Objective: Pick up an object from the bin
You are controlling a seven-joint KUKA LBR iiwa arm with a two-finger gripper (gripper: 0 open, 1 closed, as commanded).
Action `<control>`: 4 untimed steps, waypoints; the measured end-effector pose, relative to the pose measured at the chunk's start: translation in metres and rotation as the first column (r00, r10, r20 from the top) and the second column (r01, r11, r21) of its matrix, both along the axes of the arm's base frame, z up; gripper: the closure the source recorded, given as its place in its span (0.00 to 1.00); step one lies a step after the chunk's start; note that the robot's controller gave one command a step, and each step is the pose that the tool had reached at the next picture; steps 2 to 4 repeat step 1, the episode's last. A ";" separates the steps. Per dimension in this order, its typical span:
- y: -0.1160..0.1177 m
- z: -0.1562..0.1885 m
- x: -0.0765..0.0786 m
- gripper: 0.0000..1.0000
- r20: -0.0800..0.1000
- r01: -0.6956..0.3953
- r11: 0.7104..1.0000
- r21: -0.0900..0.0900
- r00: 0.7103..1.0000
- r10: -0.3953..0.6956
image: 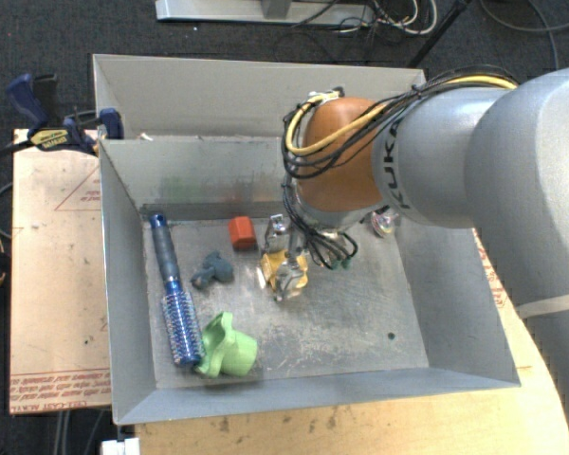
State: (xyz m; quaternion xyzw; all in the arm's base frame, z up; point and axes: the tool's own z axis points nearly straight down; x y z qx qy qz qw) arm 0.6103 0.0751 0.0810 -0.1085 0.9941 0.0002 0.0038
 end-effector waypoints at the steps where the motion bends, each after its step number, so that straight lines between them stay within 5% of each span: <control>1: 0.001 0.122 0.003 1.00 0.005 -0.001 1.000 0.001 1.000 0.001; 4: 0.001 0.122 0.003 1.00 0.005 -0.001 1.000 0.001 1.000 0.001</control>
Offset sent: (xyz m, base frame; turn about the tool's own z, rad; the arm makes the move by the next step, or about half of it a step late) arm 0.0000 -0.0001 0.1171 0.0000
